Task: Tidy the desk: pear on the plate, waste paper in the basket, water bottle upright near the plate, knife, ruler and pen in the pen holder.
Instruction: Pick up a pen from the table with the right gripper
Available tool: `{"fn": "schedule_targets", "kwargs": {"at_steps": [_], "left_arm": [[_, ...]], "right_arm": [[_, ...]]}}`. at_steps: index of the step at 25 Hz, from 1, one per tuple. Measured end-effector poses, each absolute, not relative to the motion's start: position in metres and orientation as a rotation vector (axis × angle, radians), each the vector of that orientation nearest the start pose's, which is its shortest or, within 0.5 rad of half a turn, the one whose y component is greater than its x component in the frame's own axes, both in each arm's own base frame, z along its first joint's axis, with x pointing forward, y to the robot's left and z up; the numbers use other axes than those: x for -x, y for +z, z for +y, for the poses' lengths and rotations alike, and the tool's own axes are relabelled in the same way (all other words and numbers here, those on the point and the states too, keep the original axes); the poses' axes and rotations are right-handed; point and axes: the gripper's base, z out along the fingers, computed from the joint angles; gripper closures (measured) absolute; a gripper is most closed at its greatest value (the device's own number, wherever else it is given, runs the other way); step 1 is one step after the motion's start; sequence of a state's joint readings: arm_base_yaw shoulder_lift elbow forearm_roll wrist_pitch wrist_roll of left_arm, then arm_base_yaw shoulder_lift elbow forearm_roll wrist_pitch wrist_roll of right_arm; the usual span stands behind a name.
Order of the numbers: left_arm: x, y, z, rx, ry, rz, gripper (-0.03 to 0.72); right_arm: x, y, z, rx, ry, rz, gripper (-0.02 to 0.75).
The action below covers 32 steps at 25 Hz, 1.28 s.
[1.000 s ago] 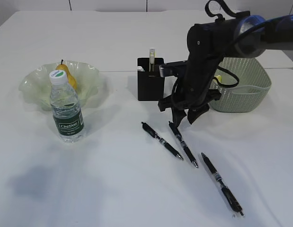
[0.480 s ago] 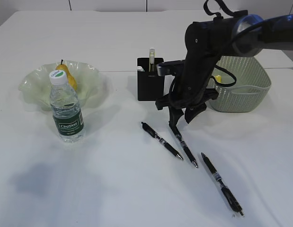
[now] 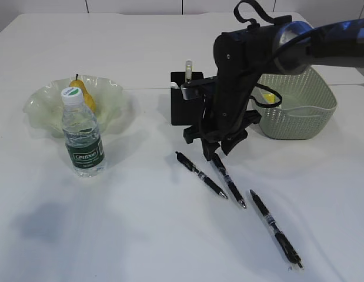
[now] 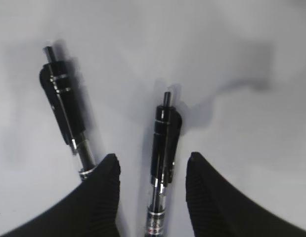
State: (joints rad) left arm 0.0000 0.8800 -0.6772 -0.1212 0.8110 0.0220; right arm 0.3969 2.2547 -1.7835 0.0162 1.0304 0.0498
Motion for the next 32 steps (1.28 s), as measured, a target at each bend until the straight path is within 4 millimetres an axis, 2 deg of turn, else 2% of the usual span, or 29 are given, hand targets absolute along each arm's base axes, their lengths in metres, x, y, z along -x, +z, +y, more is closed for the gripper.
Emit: {"fn": "schedule_targets", "kwargs": {"at_steps": [8,13,32], "left_arm": [[-0.156,0.286,-0.008,0.042,-0.134,2.489,0.295],[-0.156,0.286,-0.008,0.040,-0.135,2.488,0.295],[-0.157,0.287,-0.008,0.042,-0.134,2.480,0.295]], "right_arm": [[-0.428,0.152,0.177,0.504,0.030,2.951,0.401],[-0.428,0.139,0.177,0.507,0.023,2.979,0.401],[-0.435,0.138,0.166,0.454,0.033,2.967,0.401]]}}
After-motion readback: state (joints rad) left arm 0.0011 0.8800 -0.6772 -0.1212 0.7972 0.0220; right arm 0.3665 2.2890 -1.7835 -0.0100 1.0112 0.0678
